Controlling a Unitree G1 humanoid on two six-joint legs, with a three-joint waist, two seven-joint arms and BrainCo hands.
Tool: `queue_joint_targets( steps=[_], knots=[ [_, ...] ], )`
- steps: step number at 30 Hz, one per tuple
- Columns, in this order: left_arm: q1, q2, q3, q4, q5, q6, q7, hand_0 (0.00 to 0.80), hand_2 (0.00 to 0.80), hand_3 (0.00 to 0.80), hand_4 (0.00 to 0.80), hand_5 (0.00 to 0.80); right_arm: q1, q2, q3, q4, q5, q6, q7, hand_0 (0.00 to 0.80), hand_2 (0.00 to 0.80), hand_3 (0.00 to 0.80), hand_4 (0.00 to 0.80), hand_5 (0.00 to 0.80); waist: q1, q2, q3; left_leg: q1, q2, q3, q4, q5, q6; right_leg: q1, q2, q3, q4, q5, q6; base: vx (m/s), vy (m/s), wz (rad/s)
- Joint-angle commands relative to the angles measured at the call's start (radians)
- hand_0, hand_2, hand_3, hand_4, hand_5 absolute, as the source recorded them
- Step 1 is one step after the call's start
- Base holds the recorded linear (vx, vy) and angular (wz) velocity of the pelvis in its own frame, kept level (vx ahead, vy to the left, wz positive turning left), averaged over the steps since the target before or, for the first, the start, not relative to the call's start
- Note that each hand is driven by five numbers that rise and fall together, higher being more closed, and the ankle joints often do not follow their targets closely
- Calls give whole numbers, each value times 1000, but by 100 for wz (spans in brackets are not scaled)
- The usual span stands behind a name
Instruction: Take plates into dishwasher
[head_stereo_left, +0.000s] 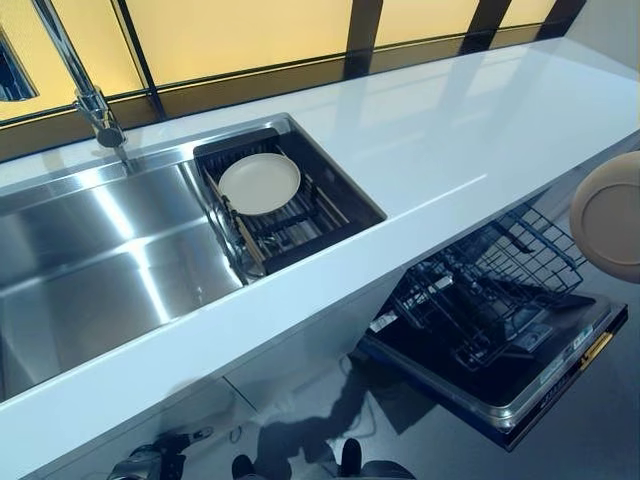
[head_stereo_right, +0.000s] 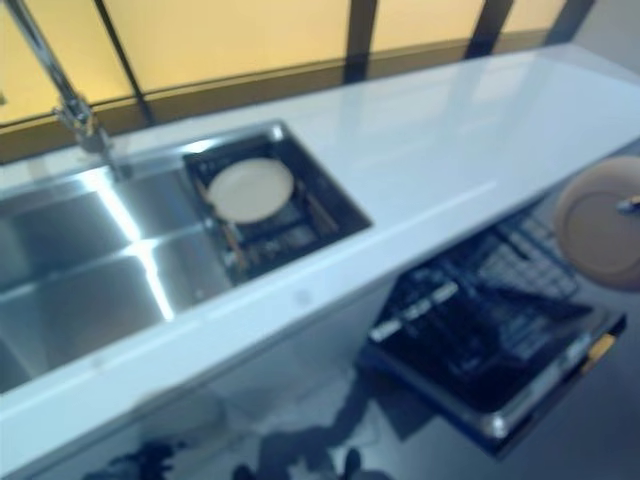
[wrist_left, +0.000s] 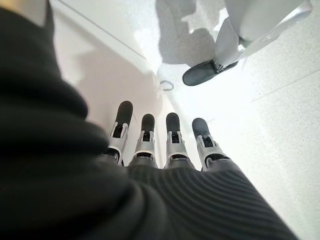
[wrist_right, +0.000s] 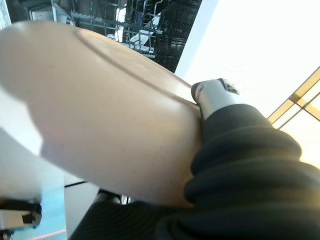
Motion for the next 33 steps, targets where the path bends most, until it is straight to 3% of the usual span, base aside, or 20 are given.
queue_joint_targets(
  steps=[1, 2, 3, 4, 6, 7, 9, 11, 12, 15, 22, 33],
  knots=[
    [-40, 73, 2, -5, -15, -25, 2, 0, 0, 0, 0, 0, -177, 0, 143, -18, -136, -58, -71, 800, 800, 800, 800, 800, 44, -48, 16, -73, -32, -108, 169, -9, 20, 5, 2, 63, 48, -22, 19, -234, -103, -21],
    [-40, 67, 5, -7, -19, -32, -10, 0, 0, 0, 0, 0, -254, 3, 216, -3, -143, -63, -66, 800, 800, 800, 800, 800, 39, -54, 22, -84, -38, -112, 298, -43, 26, -16, -20, 63, 48, -5, 12, -217, -44, -40],
    [-42, 65, 10, -12, -22, -31, -25, 0, 0, 0, 0, 0, -317, 9, 268, 11, -162, -68, -61, 800, 800, 800, 800, 800, 33, -51, 26, -82, -49, -122, 315, -77, 31, -45, -41, 57, 54, 7, 15, -187, 90, -42],
    [-46, 67, 14, -11, -28, -30, -38, 0, 0, 0, 0, 0, -369, 17, 305, 31, -211, -93, -58, 800, 800, 800, 800, 800, 18, -27, 28, -29, -61, -122, 227, -103, 34, -80, -44, 45, 71, 14, 26, -154, 174, -26],
    [-61, 74, 9, -4, -40, -49, -36, 0, 0, 0, 0, 0, -410, 27, 351, 68, -193, -116, -77, 800, 800, 800, 800, 800, 3, 15, 39, 36, -73, -119, 52, -75, 30, -107, -26, 40, 87, 21, 45, -109, 106, -11],
    [-92, 44, -12, 33, -44, -66, -6, 0, 0, 0, 0, 0, -349, 61, 299, 19, -190, -67, -118, 800, 800, 800, 800, 800, -23, 37, 59, 36, -90, -122, -20, -40, 36, -126, -12, 57, 102, 28, 60, -127, -57, 25],
    [-115, 32, -45, 30, -48, -68, 26, 0, 0, 0, 0, 0, -260, 88, 209, -37, -236, -6, -119, 800, 800, 800, 800, 800, -25, 33, 80, 17, -102, -143, -31, -25, 43, -131, -10, 74, 95, 39, 66, -172, -59, 34],
    [-134, 32, -69, 10, -81, -41, 29, 0, 0, 0, 0, 0, -257, 91, 218, -23, -221, 5, -148, 800, 800, 800, 800, 800, -31, 40, 103, 14, -105, -135, -32, -30, 47, -154, -20, 81, 100, 46, 68, -176, -3, 0],
    [-147, 1, -58, 62, -81, -116, 77, 0, 0, 0, 0, 0, -189, 120, 171, -18, -222, -13, -195, 800, 800, 800, 800, 800, -47, 47, 117, 13, -107, -124, -32, -46, 54, -173, -27, 78, 105, 44, 67, -160, -47, 14],
    [-117, -34, -52, 79, -49, -176, 114, 0, 0, 0, 0, 0, -79, 152, 103, -32, -210, -13, -248, 800, 800, 800, 800, 800, -41, 40, 135, 2, -107, -115, -16, -61, 57, -170, -29, 82, 98, 37, 64, -115, -72, 12],
    [-58, -38, -74, 35, -42, -209, 67, 0, 0, 0, 0, 0, -136, 114, 159, 14, -242, -28, -213, 800, 800, 800, 800, 800, -36, 73, 134, 3, -106, -99, 1, -69, 47, -155, -48, 81, 86, 31, 60, -25, 43, 1],
    [-42, -49, -82, 15, -50, -201, 34, 0, 0, 0, 0, 0, -121, 114, 142, 4, -336, -27, -254, 800, 800, 800, 800, 800, -49, 105, 128, 13, -107, -74, -8, -72, 46, -155, -53, 107, 83, 26, 64, -8, 39, -6]
  ],
)
